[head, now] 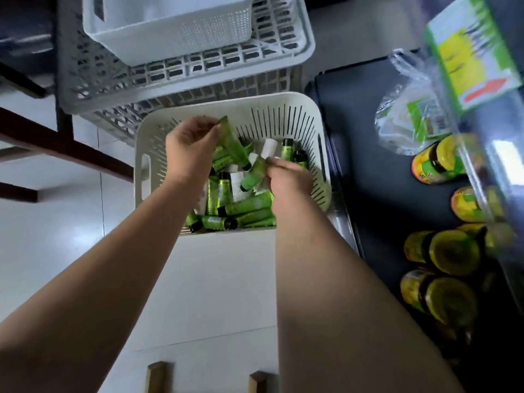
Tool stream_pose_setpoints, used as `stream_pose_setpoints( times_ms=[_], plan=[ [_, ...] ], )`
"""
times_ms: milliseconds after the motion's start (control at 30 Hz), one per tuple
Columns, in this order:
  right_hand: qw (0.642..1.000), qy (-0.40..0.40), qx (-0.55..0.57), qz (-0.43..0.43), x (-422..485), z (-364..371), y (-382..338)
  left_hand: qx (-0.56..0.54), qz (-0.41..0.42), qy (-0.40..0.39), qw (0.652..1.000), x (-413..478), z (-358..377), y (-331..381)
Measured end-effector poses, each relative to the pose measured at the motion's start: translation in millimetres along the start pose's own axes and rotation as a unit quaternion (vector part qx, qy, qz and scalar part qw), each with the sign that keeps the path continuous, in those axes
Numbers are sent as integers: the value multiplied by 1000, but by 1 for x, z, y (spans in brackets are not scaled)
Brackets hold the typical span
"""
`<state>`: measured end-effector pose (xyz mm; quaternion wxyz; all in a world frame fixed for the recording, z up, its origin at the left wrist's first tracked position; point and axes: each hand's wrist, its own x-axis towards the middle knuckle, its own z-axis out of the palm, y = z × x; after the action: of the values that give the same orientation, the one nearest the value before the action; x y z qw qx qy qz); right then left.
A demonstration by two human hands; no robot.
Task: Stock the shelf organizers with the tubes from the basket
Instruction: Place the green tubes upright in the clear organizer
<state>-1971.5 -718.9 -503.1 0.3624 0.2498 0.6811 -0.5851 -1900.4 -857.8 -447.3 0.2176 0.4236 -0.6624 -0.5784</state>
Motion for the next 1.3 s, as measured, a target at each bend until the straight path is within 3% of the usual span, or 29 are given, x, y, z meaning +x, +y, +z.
stream_pose_setpoints(
  times_ms=[133, 267, 433, 533, 767, 1067, 1300],
  plan=[
    [975, 15, -74, -211, -57, -15, -45, 29, 71, -35, 996, -34, -3, 40],
    [948, 40, -100, -301, -123, -48, -96, 3, 114, -51, 992, -68, -5, 98],
    [882, 54, -197, -424, -226, -97, -124, 4, 215, -145, 966, -111, -21, 165],
    [850, 108, -198, -476, -277, -125, -134, 10, 263, -208, 942, -138, -28, 201],
    [809, 219, -61, -542, -370, -209, -113, -41, 343, -317, 883, -214, -15, 261],
    [754, 329, 63, -565, -484, -326, -59, -84, 466, -435, 766, -358, 32, 312],
    [716, 461, 51, -522, -561, -406, 22, -164, 449, -548, 687, -478, 64, 322]
  ],
)
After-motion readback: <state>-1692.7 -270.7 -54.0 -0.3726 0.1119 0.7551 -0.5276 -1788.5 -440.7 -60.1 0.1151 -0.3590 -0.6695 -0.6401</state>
